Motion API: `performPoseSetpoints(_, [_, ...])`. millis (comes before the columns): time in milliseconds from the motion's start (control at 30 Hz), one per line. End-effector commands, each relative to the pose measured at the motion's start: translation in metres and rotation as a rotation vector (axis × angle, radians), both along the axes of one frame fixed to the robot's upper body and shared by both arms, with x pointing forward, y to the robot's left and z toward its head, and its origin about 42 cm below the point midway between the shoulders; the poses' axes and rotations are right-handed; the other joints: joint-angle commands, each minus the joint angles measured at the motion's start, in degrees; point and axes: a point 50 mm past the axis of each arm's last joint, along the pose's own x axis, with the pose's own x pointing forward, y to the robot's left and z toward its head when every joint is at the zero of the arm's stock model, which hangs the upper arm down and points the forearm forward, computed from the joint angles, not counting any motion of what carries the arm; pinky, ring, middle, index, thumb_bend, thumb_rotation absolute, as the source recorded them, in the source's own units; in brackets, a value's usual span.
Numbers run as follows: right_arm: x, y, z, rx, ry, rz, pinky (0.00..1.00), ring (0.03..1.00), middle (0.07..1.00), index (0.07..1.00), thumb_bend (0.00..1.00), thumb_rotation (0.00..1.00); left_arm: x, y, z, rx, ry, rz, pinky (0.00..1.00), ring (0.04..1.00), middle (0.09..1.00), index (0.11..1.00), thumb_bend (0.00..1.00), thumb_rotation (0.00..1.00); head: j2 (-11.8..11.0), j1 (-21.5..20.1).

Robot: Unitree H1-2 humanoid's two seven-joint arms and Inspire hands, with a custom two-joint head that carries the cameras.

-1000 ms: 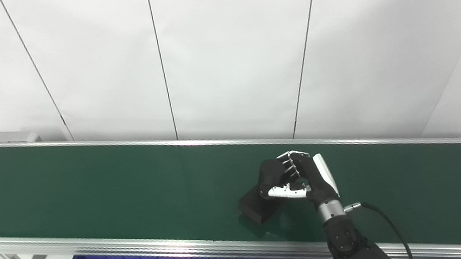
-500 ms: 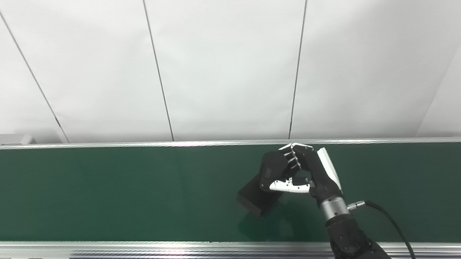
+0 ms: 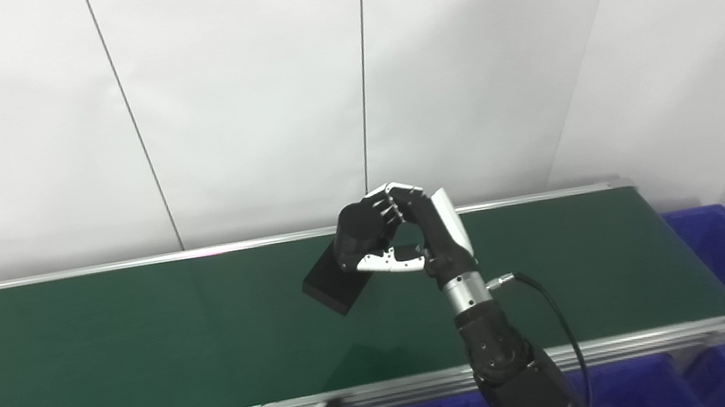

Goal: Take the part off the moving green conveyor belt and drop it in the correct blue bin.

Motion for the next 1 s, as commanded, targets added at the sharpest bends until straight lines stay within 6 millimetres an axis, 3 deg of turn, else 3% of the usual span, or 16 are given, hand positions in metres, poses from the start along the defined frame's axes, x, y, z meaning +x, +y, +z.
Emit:
performPoseSetpoints(0, [-0.002,-0.008,0.013,0.011,-0.033,-0.009,0.33,0.399,0.451,0.504,0.53,0.00,0.007,0.005,0.015,-0.041,-0.068,-0.011,0.77,0.808,0.813,0.815,0.82,0.18,0.1,-0.1])
performPoseSetpoints(367, [-0.065,-0.054,-0.004,0.035,0.025,-0.129,0.32,0.388,0.445,0.508,0.53,0.00,0.011,0.026,0.033,-0.127,-0.117,-0.016,0.76,0.788,0.787,0.787,0.86,0.08,4.5,-3.8])
performPoseSetpoints(467, [-0.077,-0.063,-0.007,0.034,0.029,-0.154,0.33,0.388,0.445,0.507,0.53,0.00,0.011,0.029,0.035,-0.122,-0.126,-0.014,0.76,0.786,0.786,0.787,0.86,0.08,4.7,-4.0])
performPoseSetpoints(967, [-0.154,-0.147,-0.053,0.031,0.163,-0.432,0.32,0.388,0.447,0.508,0.53,0.00,0.014,0.038,0.036,-0.126,-0.136,0.003,0.74,0.775,0.787,0.787,0.87,0.11,5.5,-6.5])
